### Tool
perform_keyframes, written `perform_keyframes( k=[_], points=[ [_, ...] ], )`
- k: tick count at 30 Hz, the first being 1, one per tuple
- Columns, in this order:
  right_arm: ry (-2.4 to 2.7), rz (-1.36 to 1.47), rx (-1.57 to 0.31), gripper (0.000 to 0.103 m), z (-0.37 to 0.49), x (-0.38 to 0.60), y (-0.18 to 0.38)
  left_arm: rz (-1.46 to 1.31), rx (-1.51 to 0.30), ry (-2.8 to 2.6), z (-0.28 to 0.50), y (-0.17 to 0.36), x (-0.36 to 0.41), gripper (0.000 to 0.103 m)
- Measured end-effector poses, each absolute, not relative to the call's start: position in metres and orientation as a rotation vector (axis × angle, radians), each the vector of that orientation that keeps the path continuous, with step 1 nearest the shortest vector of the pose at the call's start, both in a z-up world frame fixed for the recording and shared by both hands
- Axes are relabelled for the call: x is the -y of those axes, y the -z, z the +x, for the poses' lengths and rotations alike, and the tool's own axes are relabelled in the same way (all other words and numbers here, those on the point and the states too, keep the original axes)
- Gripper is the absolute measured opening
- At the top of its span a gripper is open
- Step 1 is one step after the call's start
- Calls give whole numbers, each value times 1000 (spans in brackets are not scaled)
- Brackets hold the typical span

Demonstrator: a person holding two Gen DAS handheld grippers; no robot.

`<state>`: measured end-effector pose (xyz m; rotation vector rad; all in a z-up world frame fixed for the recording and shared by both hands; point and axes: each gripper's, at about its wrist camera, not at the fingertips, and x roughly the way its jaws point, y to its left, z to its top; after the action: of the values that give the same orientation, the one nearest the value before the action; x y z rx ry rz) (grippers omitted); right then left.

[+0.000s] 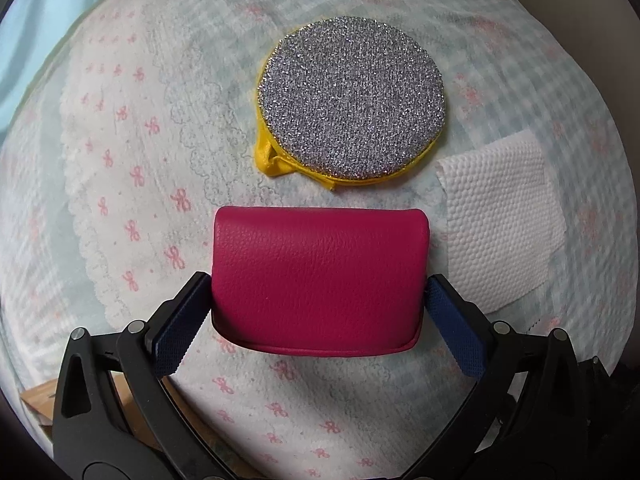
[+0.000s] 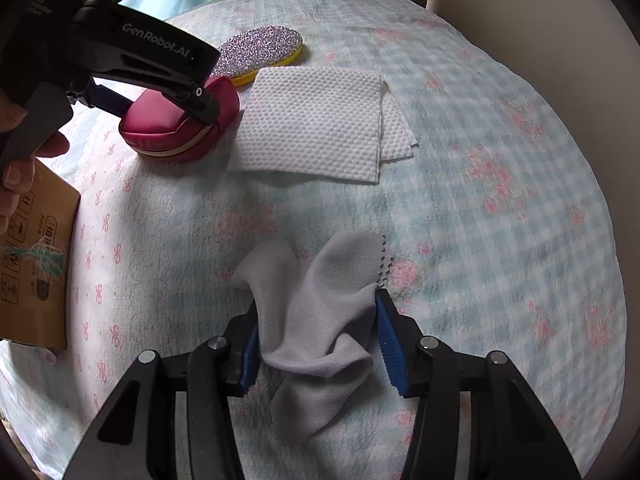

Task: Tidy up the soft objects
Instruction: 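Grasp the pink pouch with the left tool while the right tool grasps the grey sock, then carry the pink pouch and grey sock over the box with both tools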

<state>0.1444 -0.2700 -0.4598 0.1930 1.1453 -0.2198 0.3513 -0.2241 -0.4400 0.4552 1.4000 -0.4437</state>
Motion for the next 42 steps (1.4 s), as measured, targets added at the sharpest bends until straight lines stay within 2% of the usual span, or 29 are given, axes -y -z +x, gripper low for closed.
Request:
perform_keyframes(
  k=[7, 9, 11, 13, 21, 29, 36, 42],
  points=[
    [223, 184, -1138, 44, 142, 270, 462, 489, -1351, 448, 342, 448, 230, 100],
    [229, 181, -1134, 33, 140, 273, 461, 478, -1333, 447, 339, 446, 228, 97],
    [224, 203, -1128, 17, 138, 278, 459, 459, -1313, 445, 333, 441, 223, 94],
    [222, 220, -1121, 13, 137, 283, 457, 442, -1300, 441, 328, 436, 217, 89],
    [225, 204, -1063, 13, 134, 287, 425, 390, -1216, 444, 308, 389, 202, 85],
    [204, 179, -957, 12, 128, 276, 340, 292, -1035, 431, 276, 277, 170, 85],
    [103, 148, -878, 12, 118, 227, 251, 228, -907, 375, 224, 179, 92, 85],
    [-9, 121, -843, 12, 116, 160, 194, 146, -903, 304, 197, 139, 5, 85]
  ],
)
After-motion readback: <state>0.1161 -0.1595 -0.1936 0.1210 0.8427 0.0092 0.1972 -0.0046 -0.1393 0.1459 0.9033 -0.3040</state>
